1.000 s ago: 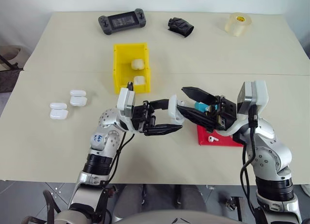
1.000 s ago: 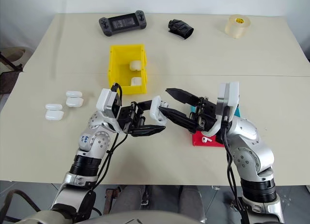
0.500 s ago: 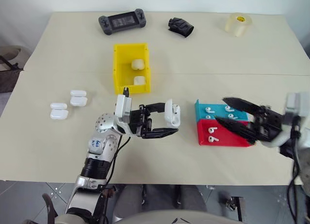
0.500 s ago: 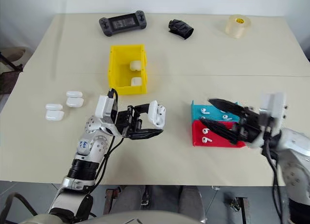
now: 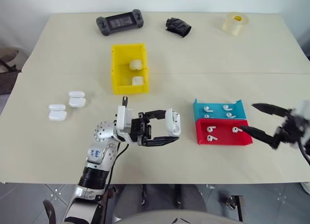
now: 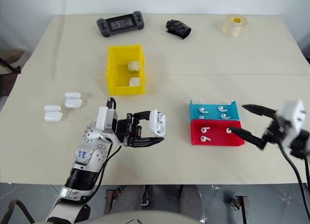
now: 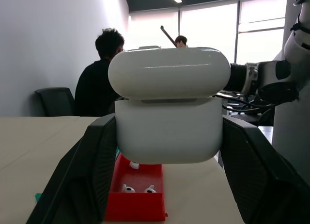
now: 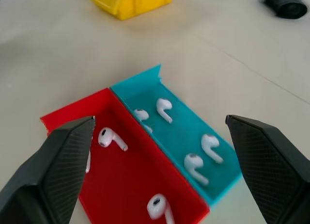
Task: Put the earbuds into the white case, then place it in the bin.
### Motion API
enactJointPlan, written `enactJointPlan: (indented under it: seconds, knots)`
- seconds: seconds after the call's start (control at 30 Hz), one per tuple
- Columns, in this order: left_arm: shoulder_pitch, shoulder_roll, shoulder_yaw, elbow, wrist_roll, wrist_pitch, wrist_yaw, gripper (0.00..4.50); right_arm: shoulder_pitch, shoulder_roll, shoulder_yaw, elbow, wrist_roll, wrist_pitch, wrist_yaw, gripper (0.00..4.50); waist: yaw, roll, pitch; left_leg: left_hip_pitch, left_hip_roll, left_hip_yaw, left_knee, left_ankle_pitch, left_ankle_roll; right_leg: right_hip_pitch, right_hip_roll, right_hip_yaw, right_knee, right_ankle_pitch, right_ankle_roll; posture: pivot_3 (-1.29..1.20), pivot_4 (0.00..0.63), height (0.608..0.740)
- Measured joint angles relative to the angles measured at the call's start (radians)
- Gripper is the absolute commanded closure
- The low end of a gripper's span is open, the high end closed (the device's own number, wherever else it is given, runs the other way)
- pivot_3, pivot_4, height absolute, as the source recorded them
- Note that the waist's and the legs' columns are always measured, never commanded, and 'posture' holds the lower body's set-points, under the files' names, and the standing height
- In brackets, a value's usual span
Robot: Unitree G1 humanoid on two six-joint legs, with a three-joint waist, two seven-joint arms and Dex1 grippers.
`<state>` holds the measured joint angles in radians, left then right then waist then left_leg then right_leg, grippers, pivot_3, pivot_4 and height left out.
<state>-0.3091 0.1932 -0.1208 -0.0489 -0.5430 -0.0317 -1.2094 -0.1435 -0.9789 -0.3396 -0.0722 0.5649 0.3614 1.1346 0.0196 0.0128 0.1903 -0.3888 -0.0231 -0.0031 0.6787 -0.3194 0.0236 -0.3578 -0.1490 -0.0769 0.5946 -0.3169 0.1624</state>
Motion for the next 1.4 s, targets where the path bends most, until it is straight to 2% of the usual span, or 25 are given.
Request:
enactJointPlan:
  seconds: [0.1, 0.2, 0.3, 0.47, 0.77, 0.9, 1.03, 1.4]
  knots:
    - [0.006, 0.000, -0.007, -0.015, 0.005, -0.008, 0.019, 1.72, -0.199, -0.071, 0.158, 0.057, -0.093, 0.091, -0.003, 0.01, 0.005, 0.000, 0.000, 0.000, 0.000, -0.002, 0.000, 0.000, 0.000, -0.001, 0.000, -0.001, -0.001, 0.000, 0.000, 0.00, 0.150, 0.740]
    - [0.011, 0.000, -0.011, -0.019, 0.012, -0.017, 0.032, 1.72, -0.373, -0.080, 0.349, 0.171, -0.226, 0.128, 0.030, 0.01, 0.007, 0.000, 0.000, -0.003, -0.002, -0.004, 0.000, 0.000, 0.000, -0.001, 0.000, -0.002, -0.001, 0.000, 0.000, 0.00, 0.150, 0.740]
    - [0.013, -0.003, -0.019, -0.020, 0.017, -0.025, 0.043, 1.72, -0.506, -0.072, 0.493, 0.299, -0.350, 0.097, 0.087, 0.01, 0.006, 0.000, 0.000, -0.006, -0.002, -0.004, 0.000, -0.001, 0.000, -0.003, -0.001, -0.002, -0.002, 0.000, 0.000, 0.00, 0.150, 0.740]
    - [0.012, -0.007, -0.020, -0.022, 0.021, -0.035, 0.065, 1.72, -0.659, -0.027, 0.616, 0.504, -0.511, -0.040, 0.144, 0.01, 0.002, 0.000, 0.000, -0.007, -0.002, -0.003, -0.001, -0.001, 0.000, -0.004, 0.000, -0.004, -0.001, 0.000, 0.001, 0.00, 0.150, 0.740]
    - [0.015, -0.010, -0.028, -0.030, 0.023, -0.036, 0.086, 1.72, -0.786, 0.045, 0.672, 0.729, -0.647, -0.215, 0.222, 0.01, 0.003, 0.000, 0.000, -0.007, -0.002, -0.002, 0.000, -0.001, 0.000, -0.004, 0.000, -0.005, -0.001, 0.001, 0.001, 0.00, 0.150, 0.740]
    - [0.014, -0.013, -0.035, -0.030, 0.023, -0.036, 0.091, 1.72, -0.789, 0.060, 0.683, 0.774, -0.677, -0.258, 0.246, 0.88, 0.003, 0.000, 0.000, -0.008, -0.002, -0.002, 0.000, 0.000, 0.000, -0.004, 0.000, -0.005, -0.001, 0.001, 0.001, 0.00, 0.150, 0.740]
    - [0.012, -0.014, -0.036, -0.030, 0.023, -0.036, 0.094, 1.72, -0.795, 0.065, 0.683, 0.793, -0.692, -0.290, 0.261, 2.24, 0.002, 0.000, 0.000, -0.007, -0.002, -0.002, 0.000, 0.000, 0.000, -0.004, 0.001, -0.005, 0.000, 0.001, 0.001, 0.00, 0.150, 0.740]
    - [0.009, -0.013, -0.036, -0.030, 0.023, -0.036, 0.096, 1.72, -0.817, 0.085, 0.681, 0.833, -0.721, -0.338, 0.267, 2.24, 0.001, 0.000, 0.000, -0.007, -0.001, -0.002, 0.001, 0.000, 0.000, -0.004, 0.001, -0.005, 0.000, 0.001, 0.001, 0.00, 0.150, 0.740]
